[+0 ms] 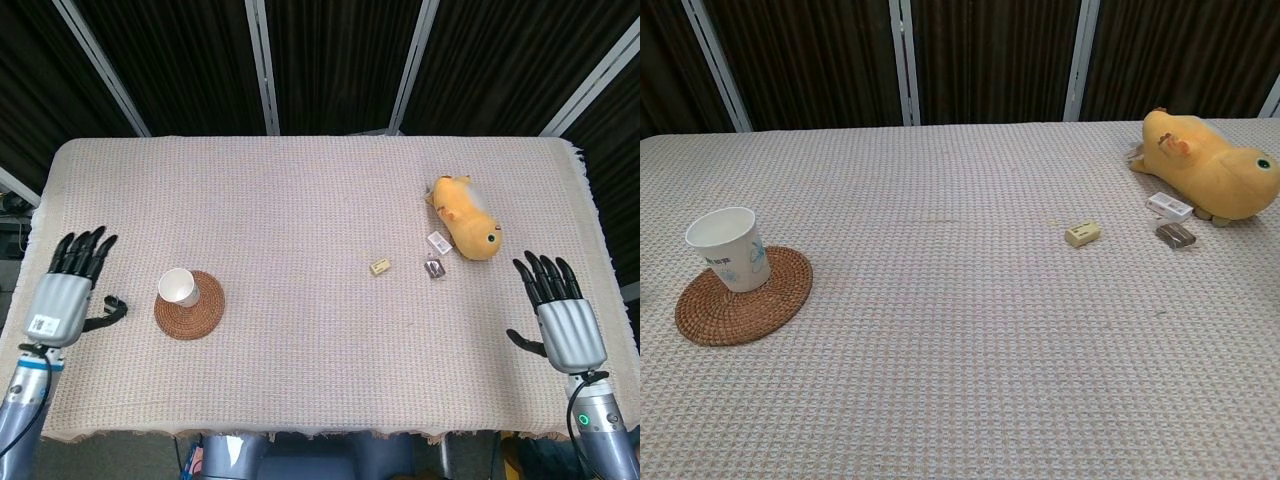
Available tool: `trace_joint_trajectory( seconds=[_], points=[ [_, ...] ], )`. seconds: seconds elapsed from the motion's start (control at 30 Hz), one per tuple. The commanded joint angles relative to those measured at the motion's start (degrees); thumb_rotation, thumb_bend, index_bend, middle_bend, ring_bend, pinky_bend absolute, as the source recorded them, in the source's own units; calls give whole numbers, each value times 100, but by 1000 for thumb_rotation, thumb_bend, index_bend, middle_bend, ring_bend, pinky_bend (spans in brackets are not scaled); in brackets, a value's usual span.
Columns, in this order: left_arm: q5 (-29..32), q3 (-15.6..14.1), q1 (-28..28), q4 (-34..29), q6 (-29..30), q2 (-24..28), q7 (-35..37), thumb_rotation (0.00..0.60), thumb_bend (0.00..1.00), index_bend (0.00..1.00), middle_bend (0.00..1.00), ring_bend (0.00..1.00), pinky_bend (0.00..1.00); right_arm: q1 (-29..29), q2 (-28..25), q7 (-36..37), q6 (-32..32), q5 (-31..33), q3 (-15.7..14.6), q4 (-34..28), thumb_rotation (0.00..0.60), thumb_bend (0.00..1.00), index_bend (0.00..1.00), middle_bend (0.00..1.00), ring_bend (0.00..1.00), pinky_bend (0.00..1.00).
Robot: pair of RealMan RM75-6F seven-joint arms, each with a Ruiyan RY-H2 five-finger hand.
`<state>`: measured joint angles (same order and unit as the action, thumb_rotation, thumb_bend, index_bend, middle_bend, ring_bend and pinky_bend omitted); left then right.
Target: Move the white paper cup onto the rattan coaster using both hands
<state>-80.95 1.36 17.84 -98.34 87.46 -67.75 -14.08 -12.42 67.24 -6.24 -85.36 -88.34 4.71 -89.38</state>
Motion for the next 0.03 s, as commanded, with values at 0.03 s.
trace_joint_trajectory(
  seconds=[0.03],
  points=[
    [-85, -159, -436, -236, 418, -1, -235, 600, 0, 0, 0, 0, 0, 6, -28, 43, 4, 1, 14, -28, 600, 0, 0, 0, 0, 0]
  ],
)
